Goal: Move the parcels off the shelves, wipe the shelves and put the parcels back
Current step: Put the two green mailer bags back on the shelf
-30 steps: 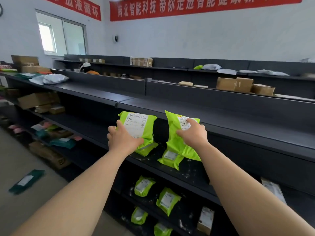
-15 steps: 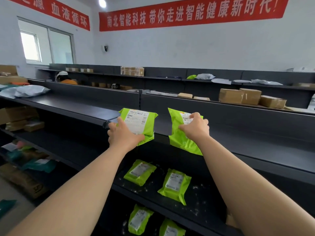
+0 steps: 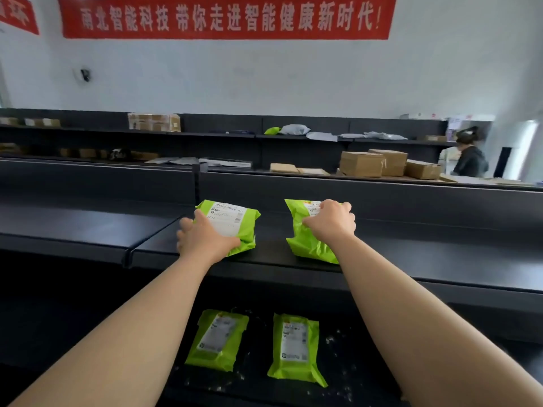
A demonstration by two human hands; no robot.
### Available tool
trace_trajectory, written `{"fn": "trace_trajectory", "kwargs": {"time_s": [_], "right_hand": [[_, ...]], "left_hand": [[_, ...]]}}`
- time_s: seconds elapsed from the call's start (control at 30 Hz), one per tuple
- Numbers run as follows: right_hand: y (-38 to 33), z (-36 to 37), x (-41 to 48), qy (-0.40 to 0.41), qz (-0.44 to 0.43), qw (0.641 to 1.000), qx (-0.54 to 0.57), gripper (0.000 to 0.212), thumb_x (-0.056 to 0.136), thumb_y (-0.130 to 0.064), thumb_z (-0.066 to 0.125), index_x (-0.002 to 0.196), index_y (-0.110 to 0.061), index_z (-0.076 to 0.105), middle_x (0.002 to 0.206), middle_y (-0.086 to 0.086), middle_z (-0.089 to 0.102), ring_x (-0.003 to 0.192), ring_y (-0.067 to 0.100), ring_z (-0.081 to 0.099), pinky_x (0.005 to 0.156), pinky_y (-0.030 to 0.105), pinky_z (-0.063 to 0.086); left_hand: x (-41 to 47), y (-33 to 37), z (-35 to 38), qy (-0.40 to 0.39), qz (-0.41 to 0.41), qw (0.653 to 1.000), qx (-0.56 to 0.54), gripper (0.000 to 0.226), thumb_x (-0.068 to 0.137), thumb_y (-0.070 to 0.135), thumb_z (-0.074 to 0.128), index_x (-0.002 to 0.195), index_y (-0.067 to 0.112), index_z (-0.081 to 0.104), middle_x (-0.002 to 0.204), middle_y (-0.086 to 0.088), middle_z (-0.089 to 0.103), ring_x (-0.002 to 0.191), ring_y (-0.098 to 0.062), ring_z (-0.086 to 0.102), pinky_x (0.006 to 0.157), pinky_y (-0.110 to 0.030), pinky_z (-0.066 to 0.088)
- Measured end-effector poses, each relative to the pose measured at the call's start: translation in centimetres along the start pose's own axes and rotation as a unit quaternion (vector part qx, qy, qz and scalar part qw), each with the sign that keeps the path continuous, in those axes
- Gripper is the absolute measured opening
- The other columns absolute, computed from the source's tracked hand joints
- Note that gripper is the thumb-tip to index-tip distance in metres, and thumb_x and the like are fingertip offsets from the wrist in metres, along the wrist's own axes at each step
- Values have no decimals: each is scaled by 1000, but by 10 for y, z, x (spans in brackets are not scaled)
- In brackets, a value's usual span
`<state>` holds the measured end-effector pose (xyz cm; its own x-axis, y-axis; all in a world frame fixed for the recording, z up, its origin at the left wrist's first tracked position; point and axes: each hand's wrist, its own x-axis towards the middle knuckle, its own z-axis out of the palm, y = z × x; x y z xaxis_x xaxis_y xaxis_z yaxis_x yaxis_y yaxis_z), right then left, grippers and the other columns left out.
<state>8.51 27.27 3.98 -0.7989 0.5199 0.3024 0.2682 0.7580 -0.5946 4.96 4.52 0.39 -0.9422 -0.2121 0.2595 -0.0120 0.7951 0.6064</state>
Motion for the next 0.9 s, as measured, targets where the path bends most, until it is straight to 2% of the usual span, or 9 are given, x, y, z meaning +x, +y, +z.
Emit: {"fn": "trace_trajectory", "kwargs": {"time_s": [0.17,0.27,0.37,0.43,0.5,0.6,0.67,0.73,0.9], "right_hand": [[-3,15,11,31,31,997,-56,42,82,-36,63,115,-10,54,131,15,32,111,34,43,94,38,38],[-3,24,15,40,41,994,-95,48,83,-46,61,114,-10,57,134,14,24,114,34,37,97,38,37],[0,24,17,42,31,987,-153,60,87,-57,43,121,-10,58,135,13,29,122,35,29,107,42,24],[-2,25,15,42,25,982,-182,64,89,-54,29,128,-12,55,133,13,36,123,34,29,107,44,20],[-3,24,11,48,12,983,-178,60,88,-49,25,131,-15,51,133,11,42,123,34,33,104,45,22],[-1,24,4,60,-11,987,-148,46,88,-42,36,125,-19,50,130,7,51,122,33,40,98,45,28],[1,26,-1,41,-21,988,-148,42,89,-40,38,124,-22,53,131,6,51,123,32,40,97,45,30],[5,30,-3,28,-22,989,-144,42,92,-39,37,127,-24,54,135,5,48,125,31,38,99,44,31],[15,43,-4,42,-38,985,-161,39,96,-40,35,127,-24,53,139,3,45,130,28,34,106,42,25]], "left_hand": [[33,-8,14,-21,16,999,37,88,61,56,73,132,16,40,127,-14,38,117,-34,42,95,-39,39],[47,-16,20,-50,20,998,43,89,61,61,69,132,15,41,132,-13,35,121,-35,39,98,-41,37],[51,-16,24,-28,58,996,61,97,62,70,63,137,13,39,148,-13,17,136,-34,23,110,-42,25],[55,-17,23,7,97,993,61,91,69,75,53,137,16,42,154,-10,7,142,-32,11,115,-43,14],[60,-17,24,29,157,985,67,67,83,68,40,131,23,52,154,-7,15,140,-30,14,114,-44,14],[63,-18,27,21,234,967,95,39,96,45,34,115,27,64,143,-2,41,127,-28,36,103,-43,29],[63,-20,33,-4,245,963,108,37,97,41,36,123,27,59,140,2,46,124,-26,42,98,-40,35],[65,-22,37,-20,242,964,112,43,97,43,37,135,28,50,144,4,42,126,-25,41,99,-39,36],[70,-24,42,-55,245,964,91,50,96,44,39,142,25,41,147,3,39,130,-24,40,101,-40,38]]}}
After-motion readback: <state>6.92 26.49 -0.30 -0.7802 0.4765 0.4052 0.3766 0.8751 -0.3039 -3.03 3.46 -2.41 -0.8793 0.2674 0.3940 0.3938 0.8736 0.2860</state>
